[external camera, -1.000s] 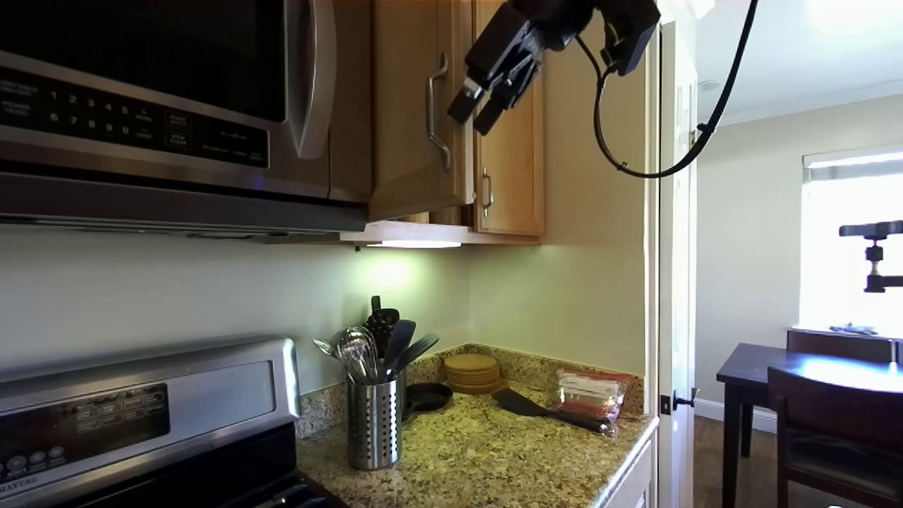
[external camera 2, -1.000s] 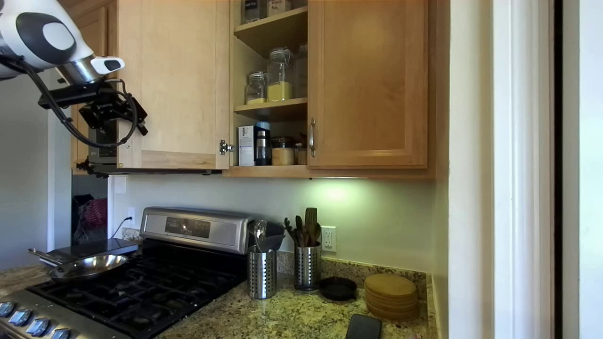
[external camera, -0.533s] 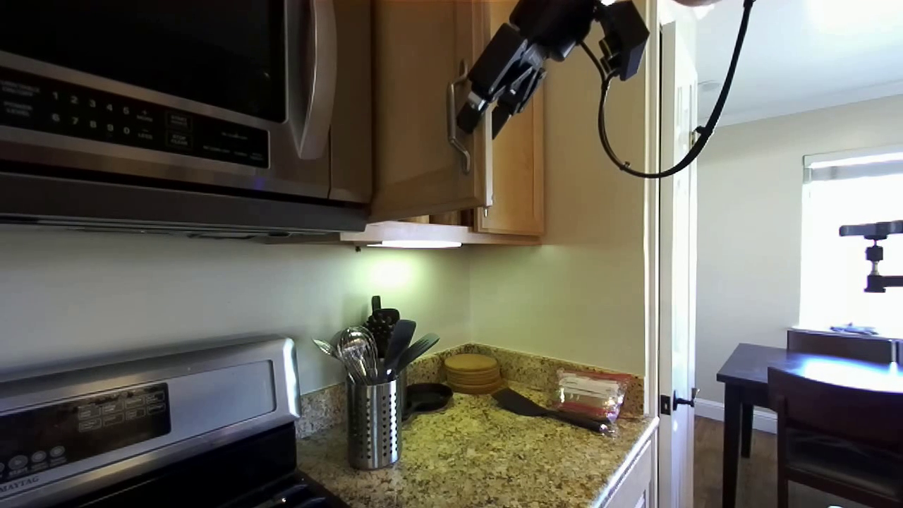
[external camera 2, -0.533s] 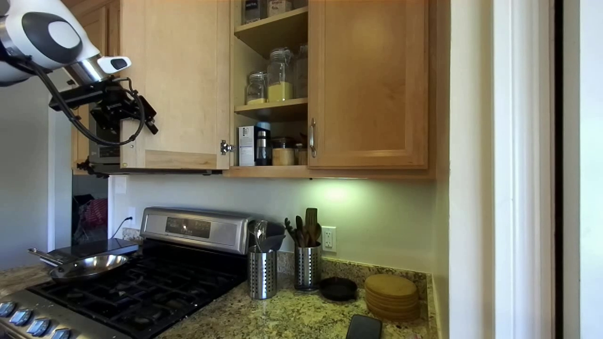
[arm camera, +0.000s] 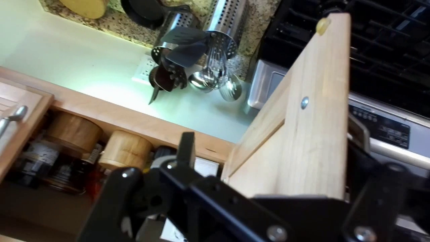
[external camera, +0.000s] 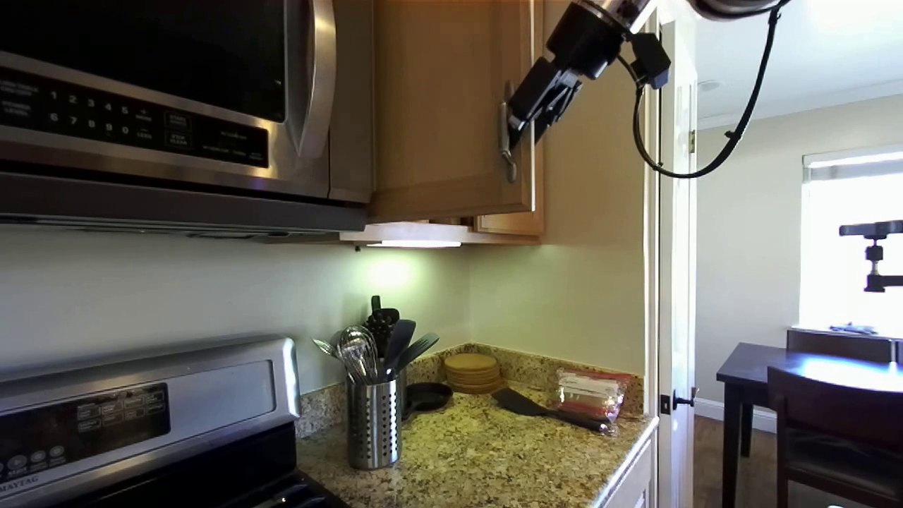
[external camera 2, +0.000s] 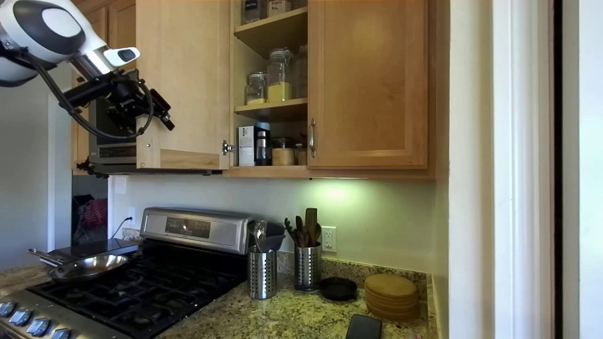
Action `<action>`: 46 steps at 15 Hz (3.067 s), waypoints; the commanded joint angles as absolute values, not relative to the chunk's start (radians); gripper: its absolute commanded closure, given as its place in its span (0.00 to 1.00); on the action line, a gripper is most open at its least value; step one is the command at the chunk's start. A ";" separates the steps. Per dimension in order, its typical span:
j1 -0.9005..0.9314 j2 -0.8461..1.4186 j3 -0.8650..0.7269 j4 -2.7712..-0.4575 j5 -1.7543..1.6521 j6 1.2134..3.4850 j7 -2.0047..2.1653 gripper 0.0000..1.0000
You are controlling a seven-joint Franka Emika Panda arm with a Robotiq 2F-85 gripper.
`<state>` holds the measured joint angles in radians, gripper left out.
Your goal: Close the left cabinet door
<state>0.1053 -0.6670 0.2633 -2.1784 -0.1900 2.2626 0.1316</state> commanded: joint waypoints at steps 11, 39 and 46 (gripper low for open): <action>0.250 -0.734 -0.203 -2.034 0.120 1.824 -0.584 0.00; 0.121 -0.677 0.157 -1.975 -0.130 2.004 -0.158 0.00; 0.095 -0.630 0.142 -2.029 -0.179 2.127 -0.139 0.00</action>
<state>0.1005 -0.6524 0.1461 -1.9976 -0.1538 2.0395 -0.1756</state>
